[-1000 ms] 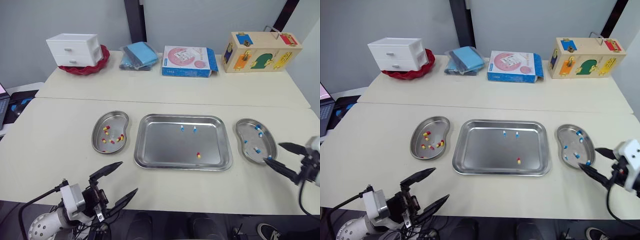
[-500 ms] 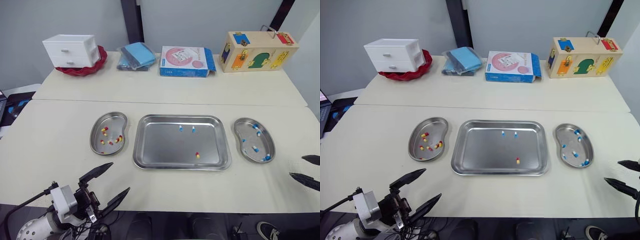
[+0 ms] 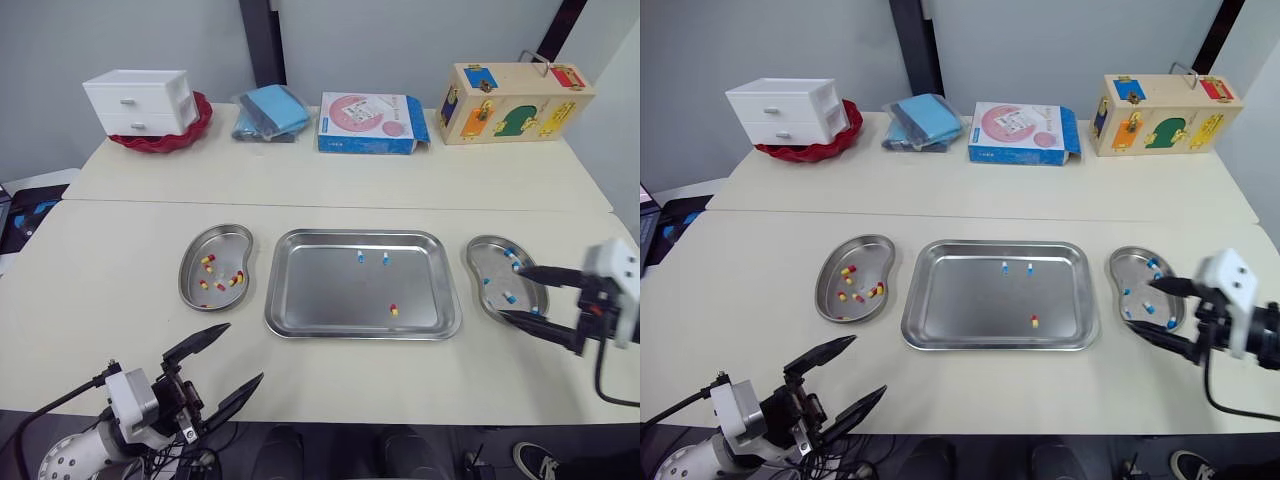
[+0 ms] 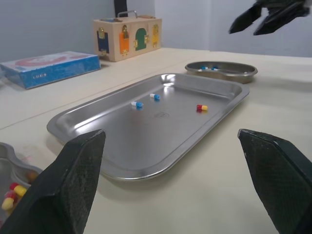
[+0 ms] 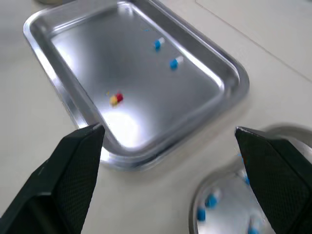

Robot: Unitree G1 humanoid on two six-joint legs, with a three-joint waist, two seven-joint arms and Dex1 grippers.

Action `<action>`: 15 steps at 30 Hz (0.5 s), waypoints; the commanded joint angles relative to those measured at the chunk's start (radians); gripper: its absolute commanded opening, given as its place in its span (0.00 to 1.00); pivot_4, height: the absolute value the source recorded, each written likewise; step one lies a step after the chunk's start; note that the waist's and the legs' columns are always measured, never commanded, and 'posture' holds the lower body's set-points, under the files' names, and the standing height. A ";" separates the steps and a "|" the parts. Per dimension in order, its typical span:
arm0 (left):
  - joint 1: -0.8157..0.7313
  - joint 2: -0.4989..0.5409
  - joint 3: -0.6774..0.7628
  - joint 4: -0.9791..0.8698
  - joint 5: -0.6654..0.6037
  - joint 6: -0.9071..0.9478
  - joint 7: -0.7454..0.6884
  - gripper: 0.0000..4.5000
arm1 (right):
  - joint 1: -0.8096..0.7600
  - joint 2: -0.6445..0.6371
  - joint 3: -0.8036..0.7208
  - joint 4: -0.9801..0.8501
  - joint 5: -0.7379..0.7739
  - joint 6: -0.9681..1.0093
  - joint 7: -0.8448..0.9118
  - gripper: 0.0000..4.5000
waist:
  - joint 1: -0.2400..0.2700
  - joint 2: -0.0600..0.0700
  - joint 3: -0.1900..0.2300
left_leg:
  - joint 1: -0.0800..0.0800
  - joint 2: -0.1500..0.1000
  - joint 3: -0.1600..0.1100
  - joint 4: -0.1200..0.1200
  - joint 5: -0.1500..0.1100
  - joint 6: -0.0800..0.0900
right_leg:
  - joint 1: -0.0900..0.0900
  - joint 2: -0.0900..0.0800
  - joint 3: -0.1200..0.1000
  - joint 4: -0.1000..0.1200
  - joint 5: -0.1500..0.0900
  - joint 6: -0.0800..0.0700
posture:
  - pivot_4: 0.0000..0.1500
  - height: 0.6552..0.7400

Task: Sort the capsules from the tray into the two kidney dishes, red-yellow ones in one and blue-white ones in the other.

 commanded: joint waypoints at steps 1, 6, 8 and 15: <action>-0.013 -0.002 -0.012 -0.013 0.007 -0.014 -0.004 1.00 | -0.204 0.133 0.220 -0.028 -0.037 0.156 -0.220 0.99 | -0.003 0.000 0.000 | 0.000 0.000 0.000 0.000 0.000 0.000 | 0.000 0.000 0.000 0.000 0.000 0.000 | 1.00 1.00; -0.034 -0.011 -0.028 -0.013 0.017 -0.009 0.010 1.00 | -0.416 0.382 0.411 0.061 -0.112 0.277 -0.427 0.99 | 0.001 0.000 0.000 | -0.005 0.000 -0.003 0.000 0.000 0.000 | -0.004 0.000 -0.003 0.001 0.001 -0.001 | 1.00 1.00; -0.033 -0.012 -0.030 -0.016 0.017 -0.008 0.013 1.00 | -0.455 0.443 0.475 0.090 -0.153 0.292 -0.474 0.99 | 0.004 0.000 0.000 | -0.008 0.000 -0.004 0.000 0.000 0.000 | -0.008 0.000 -0.005 0.002 0.001 -0.002 | 1.00 1.00; -0.028 -0.003 -0.027 -0.017 0.011 -0.005 0.010 1.00 | -0.549 0.591 0.603 0.248 -0.294 0.276 -0.594 0.99 | 0.000 0.000 0.000 | -0.008 0.000 -0.004 -0.001 0.000 0.000 | -0.012 0.000 -0.004 0.006 0.001 -0.002 | 1.00 1.00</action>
